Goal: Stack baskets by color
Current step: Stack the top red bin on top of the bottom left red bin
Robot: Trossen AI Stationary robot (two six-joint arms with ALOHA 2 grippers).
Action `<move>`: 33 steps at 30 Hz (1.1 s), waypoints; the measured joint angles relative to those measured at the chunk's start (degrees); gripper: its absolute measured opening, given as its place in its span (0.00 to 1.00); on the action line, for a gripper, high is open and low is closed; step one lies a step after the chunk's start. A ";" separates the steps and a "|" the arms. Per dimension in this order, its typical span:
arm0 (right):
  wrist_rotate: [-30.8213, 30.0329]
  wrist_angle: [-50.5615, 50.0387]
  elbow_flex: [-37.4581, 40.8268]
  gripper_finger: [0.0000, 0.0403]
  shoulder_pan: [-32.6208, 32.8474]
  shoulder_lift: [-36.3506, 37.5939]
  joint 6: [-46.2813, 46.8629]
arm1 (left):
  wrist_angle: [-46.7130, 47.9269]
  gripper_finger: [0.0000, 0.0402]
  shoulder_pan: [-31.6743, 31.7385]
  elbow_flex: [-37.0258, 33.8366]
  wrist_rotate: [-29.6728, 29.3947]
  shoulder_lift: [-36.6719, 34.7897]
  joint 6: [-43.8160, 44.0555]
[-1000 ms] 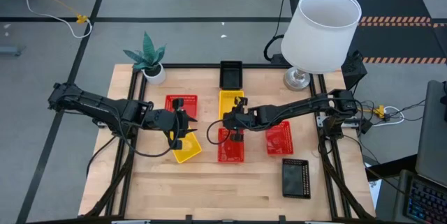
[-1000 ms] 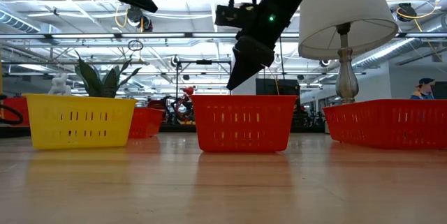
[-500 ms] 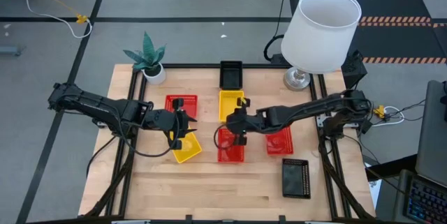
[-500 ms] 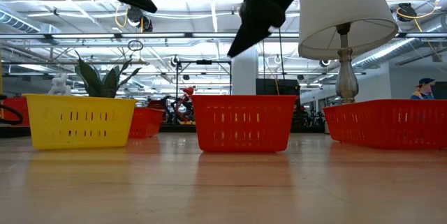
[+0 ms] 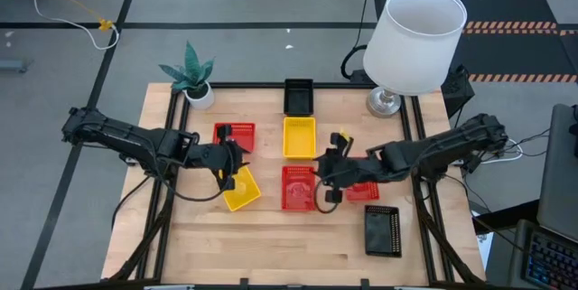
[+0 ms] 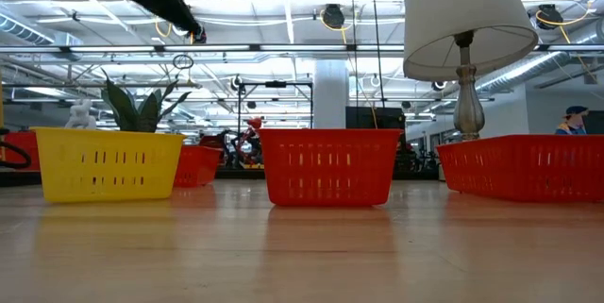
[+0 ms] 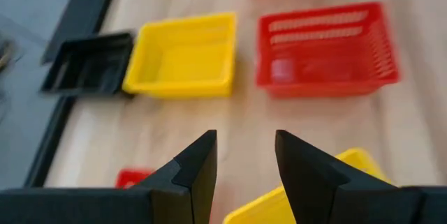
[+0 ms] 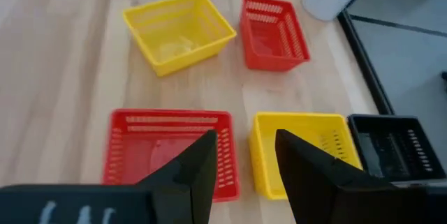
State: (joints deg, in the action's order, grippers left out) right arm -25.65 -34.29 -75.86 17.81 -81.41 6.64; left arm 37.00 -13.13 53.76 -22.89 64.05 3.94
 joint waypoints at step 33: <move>-2.84 -5.04 0.00 0.35 6.99 0.55 4.69 | 5.08 0.37 9.37 -14.88 1.46 0.01 5.37</move>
State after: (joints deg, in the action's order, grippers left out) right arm -28.49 -39.33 -75.86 24.80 -80.86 11.33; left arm 42.08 -3.77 38.87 -21.43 64.06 9.31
